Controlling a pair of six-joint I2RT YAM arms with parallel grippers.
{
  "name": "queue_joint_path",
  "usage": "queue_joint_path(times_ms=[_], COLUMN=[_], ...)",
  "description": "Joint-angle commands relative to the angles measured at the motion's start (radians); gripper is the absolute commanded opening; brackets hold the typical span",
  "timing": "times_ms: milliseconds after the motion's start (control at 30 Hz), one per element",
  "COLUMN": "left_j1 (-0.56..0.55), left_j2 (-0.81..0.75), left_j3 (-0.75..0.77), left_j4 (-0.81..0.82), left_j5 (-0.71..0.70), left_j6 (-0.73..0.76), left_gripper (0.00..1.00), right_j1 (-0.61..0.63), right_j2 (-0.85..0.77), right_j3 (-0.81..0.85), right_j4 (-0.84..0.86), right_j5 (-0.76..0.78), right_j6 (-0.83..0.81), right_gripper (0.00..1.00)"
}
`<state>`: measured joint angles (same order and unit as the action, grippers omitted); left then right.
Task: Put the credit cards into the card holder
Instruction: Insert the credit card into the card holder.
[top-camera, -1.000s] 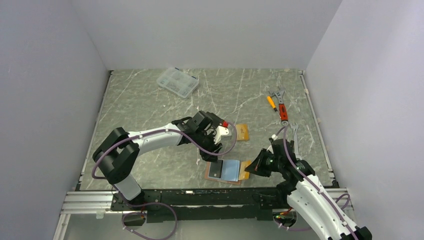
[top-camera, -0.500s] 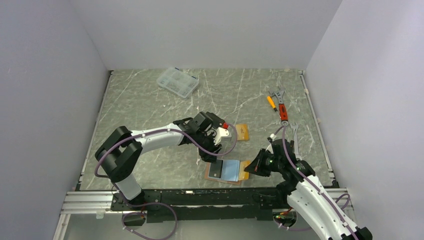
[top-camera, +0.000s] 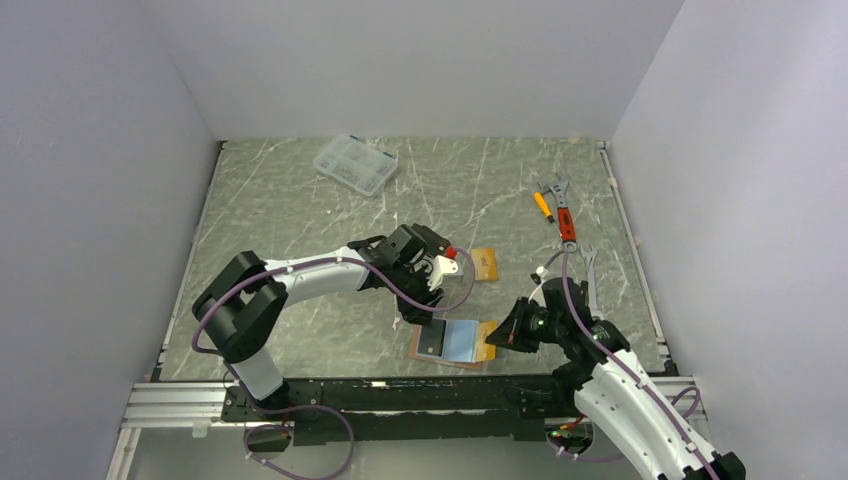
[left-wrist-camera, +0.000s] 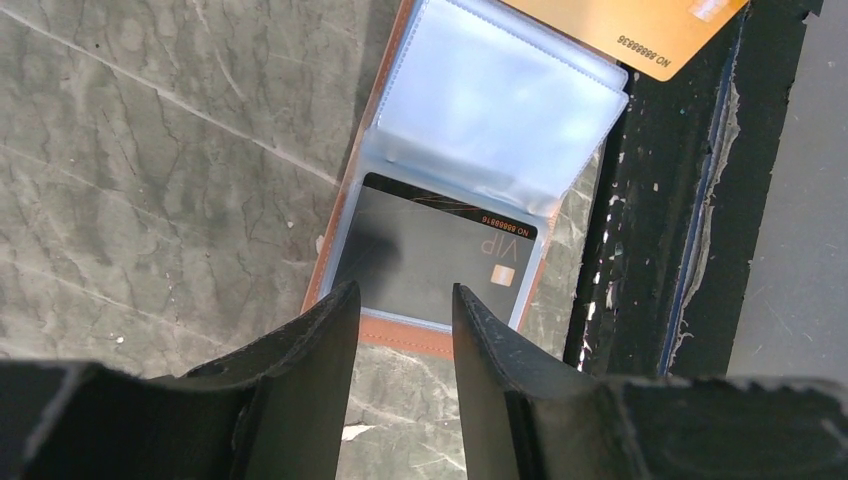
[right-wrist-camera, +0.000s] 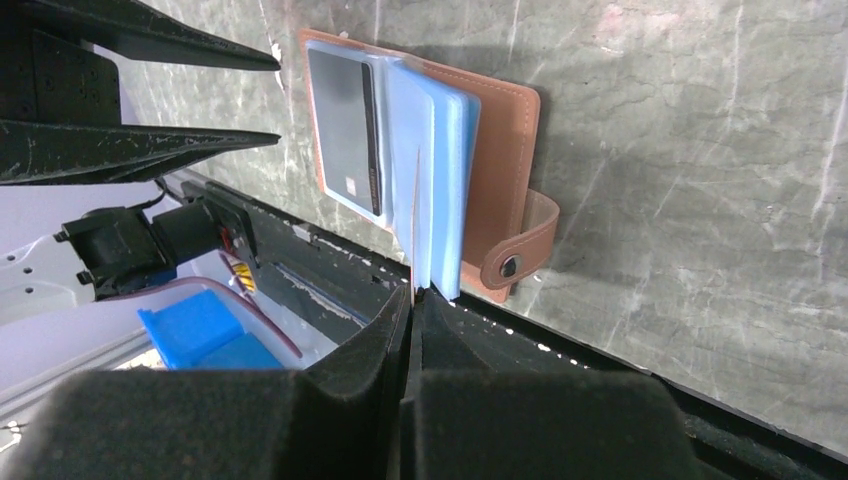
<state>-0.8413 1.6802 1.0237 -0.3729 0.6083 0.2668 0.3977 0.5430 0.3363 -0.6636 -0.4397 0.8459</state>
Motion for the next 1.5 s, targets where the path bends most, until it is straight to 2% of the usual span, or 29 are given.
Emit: queue_joint_path(times_ms=[0, 200, 967, 1300, 1467], left_j1=[-0.004, -0.004, -0.004, -0.003, 0.007], left_j2=[0.006, 0.001, -0.005, -0.003, -0.007], left_j3=[0.037, 0.04, 0.047, 0.047, 0.048], left_j4=[-0.006, -0.008, -0.019, -0.023, -0.027], left_j5=[-0.001, -0.002, -0.001, -0.003, 0.004], left_j6=[0.01, 0.01, 0.012, 0.018, 0.022], left_gripper=[0.44, 0.43, 0.39, 0.37, 0.37], right_j1=[0.01, 0.012, 0.03, 0.063, 0.115], right_j2=[0.008, 0.062, 0.081, 0.095, 0.155], right_j3=[0.0, 0.003, -0.02, -0.006, 0.009], right_j4=[0.05, 0.043, 0.086, 0.184, 0.271], right_j5=[-0.029, -0.024, -0.056, -0.083, -0.074], right_j6=[-0.014, -0.036, -0.029, 0.018, 0.053], right_gripper=[0.0, 0.0, 0.0, 0.0, 0.0])
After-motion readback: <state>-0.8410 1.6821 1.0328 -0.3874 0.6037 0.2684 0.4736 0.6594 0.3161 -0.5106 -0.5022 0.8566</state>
